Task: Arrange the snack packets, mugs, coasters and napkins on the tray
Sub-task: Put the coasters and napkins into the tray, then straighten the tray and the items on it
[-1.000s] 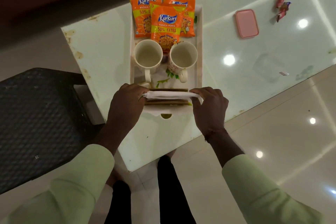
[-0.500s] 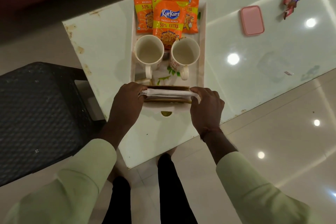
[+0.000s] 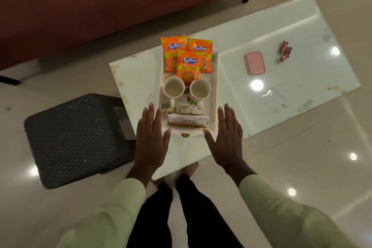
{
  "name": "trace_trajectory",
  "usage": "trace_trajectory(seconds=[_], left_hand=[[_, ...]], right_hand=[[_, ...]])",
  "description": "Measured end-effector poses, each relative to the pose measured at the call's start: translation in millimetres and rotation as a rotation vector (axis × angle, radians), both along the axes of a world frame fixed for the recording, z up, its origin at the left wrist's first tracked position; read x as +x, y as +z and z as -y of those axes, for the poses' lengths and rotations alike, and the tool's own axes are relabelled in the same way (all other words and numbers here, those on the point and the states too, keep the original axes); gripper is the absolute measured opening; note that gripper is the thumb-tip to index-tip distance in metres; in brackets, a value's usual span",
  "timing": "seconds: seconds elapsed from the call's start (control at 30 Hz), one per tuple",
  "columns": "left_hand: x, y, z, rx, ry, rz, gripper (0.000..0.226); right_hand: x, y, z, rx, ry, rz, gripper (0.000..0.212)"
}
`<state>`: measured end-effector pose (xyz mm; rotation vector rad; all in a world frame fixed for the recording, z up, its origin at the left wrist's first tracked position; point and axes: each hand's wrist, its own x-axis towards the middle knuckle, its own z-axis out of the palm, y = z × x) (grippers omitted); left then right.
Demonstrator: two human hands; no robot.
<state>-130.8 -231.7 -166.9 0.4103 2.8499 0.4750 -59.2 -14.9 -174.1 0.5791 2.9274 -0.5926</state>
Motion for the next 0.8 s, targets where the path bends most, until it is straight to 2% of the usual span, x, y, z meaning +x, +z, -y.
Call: trace_trajectory(seconds=[0.2,0.47,0.7,0.8], left_hand=[[18,32,0,-0.038,-0.014,0.056,0.072],[26,60,18,-0.079,-0.127,0.097,0.076],[12,56,3,-0.08,-0.061,0.111,0.078],[9,45,-18,-0.064,0.044,0.134,0.078]], right_hand=[[-1,45,-9,0.055,0.077,0.091,0.081],[-5,87,-13,0.068,0.074,0.096,0.078],[-27,84,-45,0.063,0.169,0.127,0.08],[-48,76,-71,0.04,0.243,0.127,0.082]])
